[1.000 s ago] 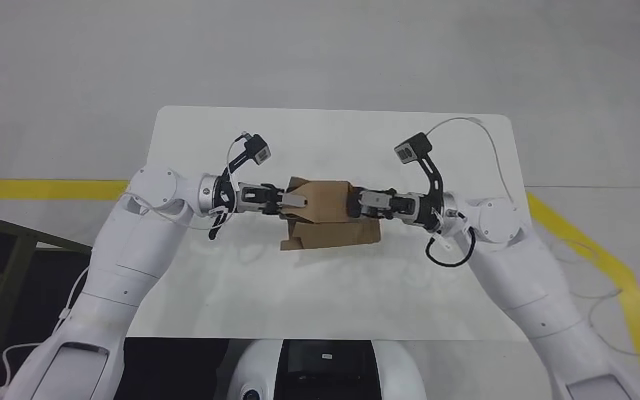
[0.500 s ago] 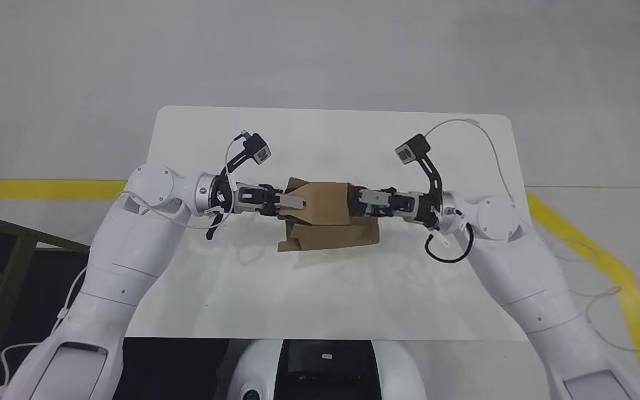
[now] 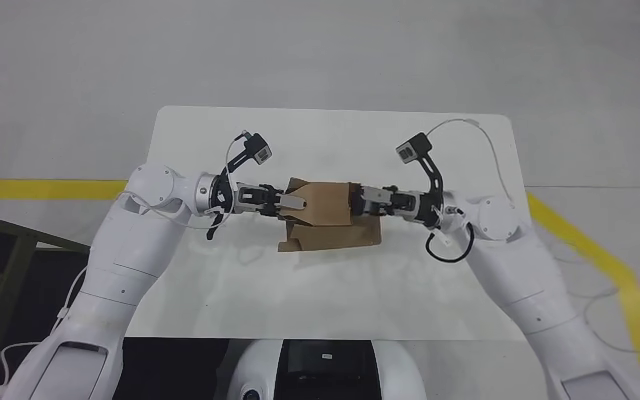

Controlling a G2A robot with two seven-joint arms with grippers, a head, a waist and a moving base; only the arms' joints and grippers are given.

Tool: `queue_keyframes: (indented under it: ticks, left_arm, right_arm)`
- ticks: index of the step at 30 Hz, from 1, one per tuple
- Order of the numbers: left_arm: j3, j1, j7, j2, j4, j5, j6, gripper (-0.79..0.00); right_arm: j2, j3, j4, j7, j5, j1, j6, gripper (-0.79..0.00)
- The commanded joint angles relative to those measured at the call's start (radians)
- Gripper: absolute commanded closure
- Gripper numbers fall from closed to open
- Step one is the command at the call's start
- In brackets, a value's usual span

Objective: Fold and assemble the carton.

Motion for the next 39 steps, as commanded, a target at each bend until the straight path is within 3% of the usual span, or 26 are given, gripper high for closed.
queue_keyframes:
  ticks: [1,9,14,17,19,31,39]
  left_arm:
    - [0.001,0.0,0.001,0.0,0.001,0.002,0.001,0.0]
    - [0.002,0.002,0.003,0.001,0.002,-0.003,0.0,0.0]
    - [0.003,0.002,0.004,0.001,0.001,-0.004,0.0,0.0]
    - [0.002,0.002,0.005,0.001,0.0,-0.006,0.0,0.0]
    - [0.001,0.003,0.003,0.001,-0.001,-0.01,0.001,0.0]
    - [0.001,0.006,0.002,0.003,-0.002,-0.01,0.003,0.0]
    - [0.011,0.006,0.001,0.002,-0.004,-0.009,0.004,0.0]
  right_arm:
    - [-0.003,-0.003,0.004,0.008,0.019,-0.001,-0.006,-0.785]
    - [-0.016,-0.016,0.018,0.037,0.08,-0.005,-0.017,-0.785]
    - [-0.024,-0.024,0.028,0.038,0.084,-0.003,-0.014,-0.563]
    - [-0.027,-0.024,0.03,0.043,0.087,-0.003,-0.015,-0.508]
    - [-0.029,-0.024,0.032,0.045,0.085,-0.004,-0.015,-0.391]
    - [-0.035,-0.023,0.033,0.068,0.02,0.005,-0.004,-0.376]
    - [-0.04,-0.033,0.025,0.047,-0.048,0.014,-0.003,-0.283]
